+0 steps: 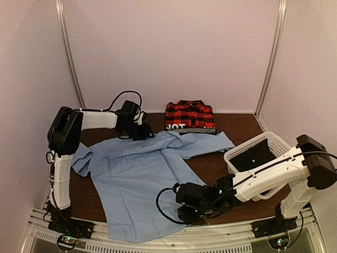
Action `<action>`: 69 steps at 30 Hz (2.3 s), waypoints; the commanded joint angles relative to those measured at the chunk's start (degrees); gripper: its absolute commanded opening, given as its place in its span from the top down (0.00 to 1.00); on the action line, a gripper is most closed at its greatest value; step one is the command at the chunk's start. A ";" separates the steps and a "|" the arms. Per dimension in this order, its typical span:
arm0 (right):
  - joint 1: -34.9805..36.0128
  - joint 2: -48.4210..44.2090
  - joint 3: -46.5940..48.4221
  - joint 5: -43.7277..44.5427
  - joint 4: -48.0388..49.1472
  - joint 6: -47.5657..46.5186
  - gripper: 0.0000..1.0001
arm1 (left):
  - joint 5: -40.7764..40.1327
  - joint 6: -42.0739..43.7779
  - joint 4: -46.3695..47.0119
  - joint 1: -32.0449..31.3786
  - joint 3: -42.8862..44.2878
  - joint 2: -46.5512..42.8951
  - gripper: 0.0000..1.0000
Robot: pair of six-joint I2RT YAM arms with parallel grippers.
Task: Fold and stack the long sleeve shirts
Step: Flatten out the crumpled shirt at the center of the board.
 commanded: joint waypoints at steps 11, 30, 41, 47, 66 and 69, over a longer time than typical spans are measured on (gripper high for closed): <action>-2.04 -1.59 4.66 3.69 -0.37 0.79 0.53 | 5.48 -7.50 9.36 7.51 1.95 9.24 0.46; -6.64 4.46 -0.79 -4.73 10.53 2.34 0.52 | 2.30 -9.27 6.15 15.50 16.48 16.03 0.45; -9.20 -1.79 6.65 2.94 1.67 -2.03 0.51 | 7.42 -5.71 1.06 15.74 28.54 17.03 0.45; -15.58 -8.68 10.11 8.12 1.87 -4.81 0.46 | 9.38 -4.60 1.12 14.74 27.31 11.16 0.45; -28.29 -21.72 0.92 13.91 14.53 -6.82 0.00 | 11.21 -5.58 3.25 11.69 7.98 -5.91 0.42; -29.20 -23.27 -1.29 11.57 18.11 -7.27 0.00 | 10.59 -4.96 2.19 11.69 8.16 -5.81 0.42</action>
